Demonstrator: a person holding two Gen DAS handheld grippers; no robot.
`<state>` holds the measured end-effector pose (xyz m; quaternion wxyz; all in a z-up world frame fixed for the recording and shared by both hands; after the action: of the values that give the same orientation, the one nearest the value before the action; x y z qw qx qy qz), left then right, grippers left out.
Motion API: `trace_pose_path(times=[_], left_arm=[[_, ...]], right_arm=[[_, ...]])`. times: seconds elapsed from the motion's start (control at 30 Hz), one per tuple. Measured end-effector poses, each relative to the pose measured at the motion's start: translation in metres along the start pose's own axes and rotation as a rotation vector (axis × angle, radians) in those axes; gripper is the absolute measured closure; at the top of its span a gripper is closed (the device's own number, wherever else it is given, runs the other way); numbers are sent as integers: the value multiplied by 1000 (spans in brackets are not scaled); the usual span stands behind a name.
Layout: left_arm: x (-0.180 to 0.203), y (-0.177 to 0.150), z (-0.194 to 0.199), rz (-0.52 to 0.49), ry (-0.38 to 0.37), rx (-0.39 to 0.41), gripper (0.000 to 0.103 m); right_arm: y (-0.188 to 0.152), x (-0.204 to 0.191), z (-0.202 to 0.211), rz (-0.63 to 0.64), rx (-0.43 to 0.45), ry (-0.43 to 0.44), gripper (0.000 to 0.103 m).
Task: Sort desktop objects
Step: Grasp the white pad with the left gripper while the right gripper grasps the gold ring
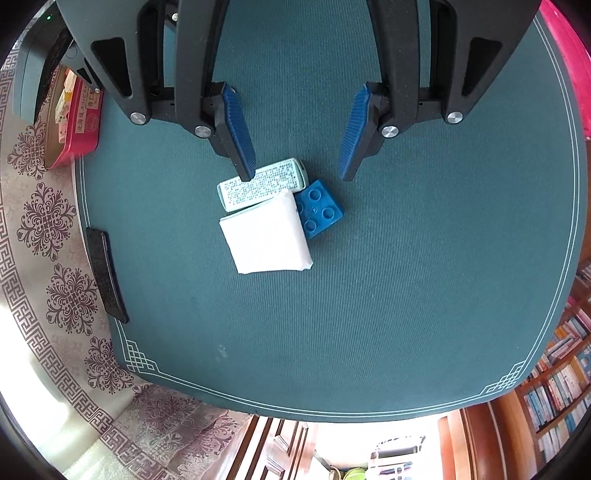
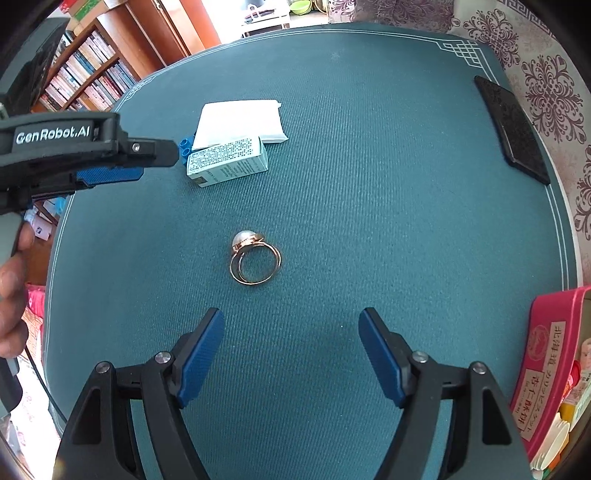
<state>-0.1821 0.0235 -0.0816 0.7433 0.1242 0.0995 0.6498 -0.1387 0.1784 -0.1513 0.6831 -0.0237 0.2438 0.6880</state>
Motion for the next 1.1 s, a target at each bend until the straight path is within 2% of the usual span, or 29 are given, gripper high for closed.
trace_pose_path(times=[0.33, 0.57, 0.7, 0.9, 1.1], left_arm=[[18, 43, -25, -38, -37, 1, 53], [31, 52, -50, -69, -49, -43, 53], [32, 50, -51, -64, -57, -23, 52], [39, 48, -58, -92, -70, -33, 37], [54, 46, -59, -147, -18, -20, 27]], right_arm=[[3, 4, -3, -23, 7, 4, 25], [5, 7, -5, -34, 8, 7, 25], [7, 7, -8, -37, 6, 9, 25], [12, 2, -13, -25, 5, 14, 25], [23, -4, -16, -1, 27, 4, 25]])
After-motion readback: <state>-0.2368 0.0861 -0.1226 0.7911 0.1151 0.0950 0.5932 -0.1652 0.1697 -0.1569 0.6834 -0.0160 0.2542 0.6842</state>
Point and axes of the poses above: each gripper's, at about its wrist camera, not at the fingertips, and z roughly against the way its jaws point, x to its right, y to its top, the point moved 2 cm from there along -z, roughly the way its jaws point, and after that the axes turned 11 degrees about y, right-handed, at the moved point
